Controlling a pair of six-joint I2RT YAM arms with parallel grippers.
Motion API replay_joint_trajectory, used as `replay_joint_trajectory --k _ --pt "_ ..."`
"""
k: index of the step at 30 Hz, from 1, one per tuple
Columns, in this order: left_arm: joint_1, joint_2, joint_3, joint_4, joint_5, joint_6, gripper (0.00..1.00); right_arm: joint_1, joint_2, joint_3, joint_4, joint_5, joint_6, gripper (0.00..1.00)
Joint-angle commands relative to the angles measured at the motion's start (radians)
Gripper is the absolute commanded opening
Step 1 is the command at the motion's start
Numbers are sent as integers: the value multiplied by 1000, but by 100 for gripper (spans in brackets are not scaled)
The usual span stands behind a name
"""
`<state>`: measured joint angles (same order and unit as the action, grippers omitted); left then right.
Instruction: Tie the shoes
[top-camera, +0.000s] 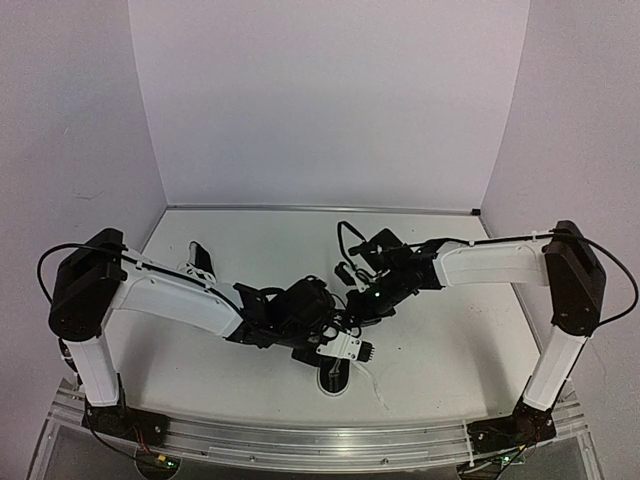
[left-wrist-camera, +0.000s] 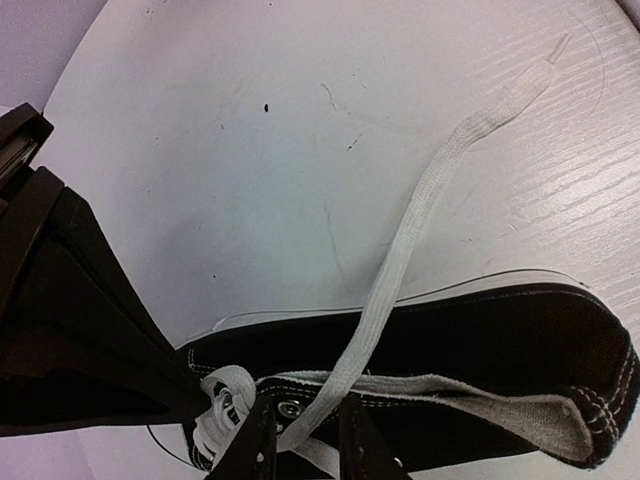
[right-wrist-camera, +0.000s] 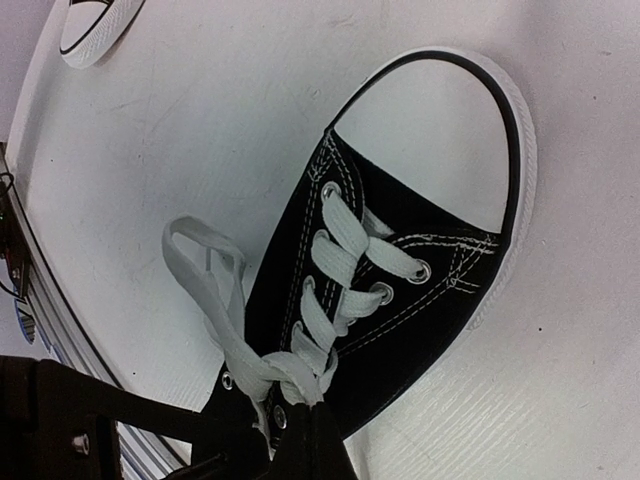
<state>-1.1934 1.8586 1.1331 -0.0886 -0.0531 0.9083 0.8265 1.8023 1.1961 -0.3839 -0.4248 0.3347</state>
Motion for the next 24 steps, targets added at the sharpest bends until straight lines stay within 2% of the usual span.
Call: replay_joint_trajectory --k 1,16,24 --pt "-1 22 51 -32 -23 25 20 6 -38 -1 27 -16 6 0" --pt "-2 59 67 -59 -56 35 17 6 -35 2 28 -18 6 0" --pt "-2 29 48 -7 -75 -13 0 6 -40 -1 28 -16 8 0"
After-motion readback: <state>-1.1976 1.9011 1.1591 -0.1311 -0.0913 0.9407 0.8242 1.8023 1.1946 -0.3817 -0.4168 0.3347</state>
